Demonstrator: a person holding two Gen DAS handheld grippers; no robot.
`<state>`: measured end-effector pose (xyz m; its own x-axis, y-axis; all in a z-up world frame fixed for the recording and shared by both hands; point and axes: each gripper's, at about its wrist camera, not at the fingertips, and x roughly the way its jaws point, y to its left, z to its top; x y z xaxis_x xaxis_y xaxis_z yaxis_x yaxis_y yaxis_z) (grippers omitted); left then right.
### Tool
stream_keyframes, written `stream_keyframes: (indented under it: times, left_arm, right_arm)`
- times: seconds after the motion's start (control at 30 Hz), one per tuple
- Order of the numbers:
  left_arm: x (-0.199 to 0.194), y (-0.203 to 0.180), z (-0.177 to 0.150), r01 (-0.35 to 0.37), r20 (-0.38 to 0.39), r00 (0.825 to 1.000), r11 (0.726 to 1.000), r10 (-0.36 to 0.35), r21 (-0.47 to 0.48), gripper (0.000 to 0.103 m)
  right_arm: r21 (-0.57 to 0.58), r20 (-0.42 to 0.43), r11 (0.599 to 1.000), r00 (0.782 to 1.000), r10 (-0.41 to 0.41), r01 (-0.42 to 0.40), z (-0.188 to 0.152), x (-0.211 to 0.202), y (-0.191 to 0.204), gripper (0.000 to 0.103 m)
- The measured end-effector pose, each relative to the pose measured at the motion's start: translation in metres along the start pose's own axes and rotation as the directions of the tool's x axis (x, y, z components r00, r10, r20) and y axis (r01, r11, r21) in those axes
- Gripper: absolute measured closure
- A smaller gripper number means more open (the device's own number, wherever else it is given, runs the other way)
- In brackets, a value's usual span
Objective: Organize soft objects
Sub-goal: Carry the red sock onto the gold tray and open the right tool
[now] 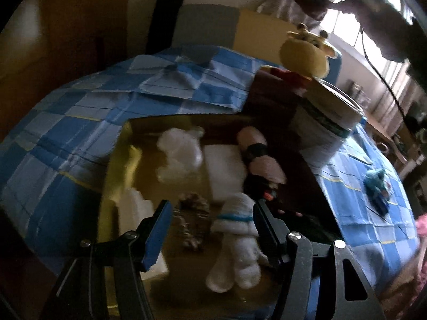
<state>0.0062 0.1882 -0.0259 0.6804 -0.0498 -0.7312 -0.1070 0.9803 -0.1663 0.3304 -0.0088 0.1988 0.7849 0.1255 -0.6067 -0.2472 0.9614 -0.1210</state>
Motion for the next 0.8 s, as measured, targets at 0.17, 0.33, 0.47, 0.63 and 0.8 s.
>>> stream_keyframes:
  times: [0.17,0.33,0.47,0.63,0.8]
  left_arm:
    - [-0.005,0.009,0.000,-0.051,0.026,0.998,0.998,0.052,-0.023,0.035]
    - [-0.013,0.015,-0.002,-0.071,0.045,0.996,0.997,0.072,-0.036,0.035]
    - [-0.019,0.018,-0.003,-0.085,0.055,0.995,0.995,0.087,-0.048,0.035]
    - [-0.023,0.021,-0.005,-0.093,0.062,0.993,0.994,0.097,-0.057,0.035]
    - [-0.025,0.023,-0.008,-0.094,0.062,0.993,0.994,0.097,-0.062,0.035]
  right_arm:
    - [-0.155,-0.080,0.965,0.976,0.202,-0.213,-0.044,-0.005,0.089,0.094]
    - [-0.191,-0.227,0.911,0.919,0.322,-0.366,-0.109,-0.002,0.141,0.094]
    - [-0.159,-0.340,0.885,0.866,0.366,-0.437,-0.158,0.012,0.161,0.094]
    - [-0.054,-0.444,0.878,0.799,0.405,-0.475,-0.215,0.032,0.170,0.094]
    - [0.008,-0.484,0.881,0.769,0.418,-0.474,-0.251,0.041,0.179,0.094]
